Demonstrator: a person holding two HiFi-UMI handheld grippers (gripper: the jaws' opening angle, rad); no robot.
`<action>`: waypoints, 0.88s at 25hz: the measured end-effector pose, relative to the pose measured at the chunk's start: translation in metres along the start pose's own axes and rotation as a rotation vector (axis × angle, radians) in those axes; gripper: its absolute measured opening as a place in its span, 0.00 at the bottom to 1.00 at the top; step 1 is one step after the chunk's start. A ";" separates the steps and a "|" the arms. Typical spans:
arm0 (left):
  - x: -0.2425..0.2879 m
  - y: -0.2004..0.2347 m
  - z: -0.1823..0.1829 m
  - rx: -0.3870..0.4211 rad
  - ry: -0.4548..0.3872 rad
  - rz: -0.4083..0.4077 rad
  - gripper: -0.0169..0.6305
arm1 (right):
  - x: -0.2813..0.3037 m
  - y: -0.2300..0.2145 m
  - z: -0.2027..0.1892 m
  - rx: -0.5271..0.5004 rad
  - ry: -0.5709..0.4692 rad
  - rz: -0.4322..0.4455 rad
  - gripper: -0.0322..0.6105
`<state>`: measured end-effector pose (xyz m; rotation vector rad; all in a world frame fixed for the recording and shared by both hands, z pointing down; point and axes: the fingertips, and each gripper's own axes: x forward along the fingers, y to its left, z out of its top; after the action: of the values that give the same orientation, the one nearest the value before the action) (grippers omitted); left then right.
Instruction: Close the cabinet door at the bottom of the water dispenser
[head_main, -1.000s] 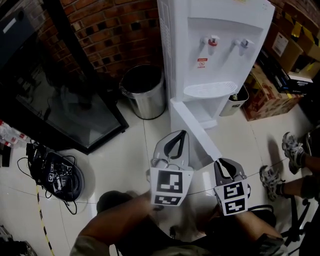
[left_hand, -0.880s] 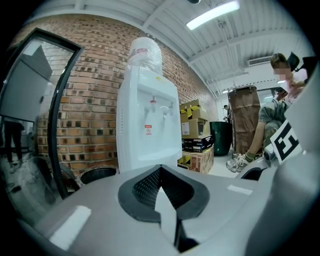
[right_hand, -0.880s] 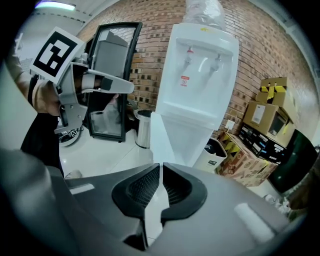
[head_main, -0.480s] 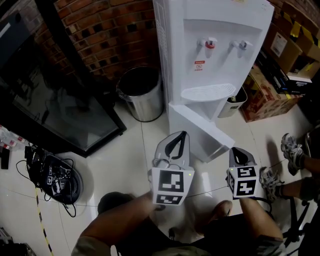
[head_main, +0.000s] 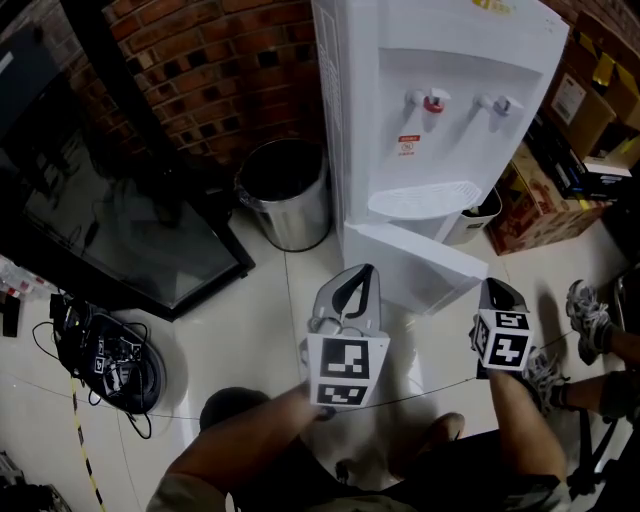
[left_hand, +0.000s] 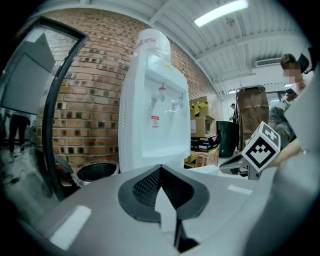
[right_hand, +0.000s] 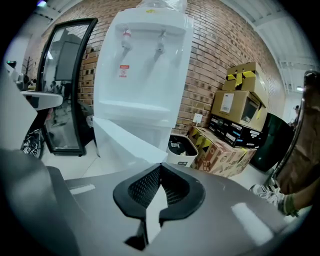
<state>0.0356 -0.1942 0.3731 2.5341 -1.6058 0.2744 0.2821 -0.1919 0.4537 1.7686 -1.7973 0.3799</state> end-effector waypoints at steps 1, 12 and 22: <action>0.004 0.001 -0.001 -0.005 0.003 0.001 0.03 | 0.005 -0.003 0.002 0.005 -0.003 -0.005 0.05; 0.044 -0.003 -0.015 -0.024 0.031 0.006 0.03 | 0.065 -0.031 0.035 -0.040 -0.047 -0.026 0.05; 0.055 0.004 -0.025 0.029 0.049 0.016 0.03 | 0.125 -0.039 0.056 0.032 -0.108 0.011 0.05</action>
<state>0.0530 -0.2395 0.4098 2.5159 -1.6171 0.3618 0.3148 -0.3290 0.4752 1.8329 -1.8865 0.3242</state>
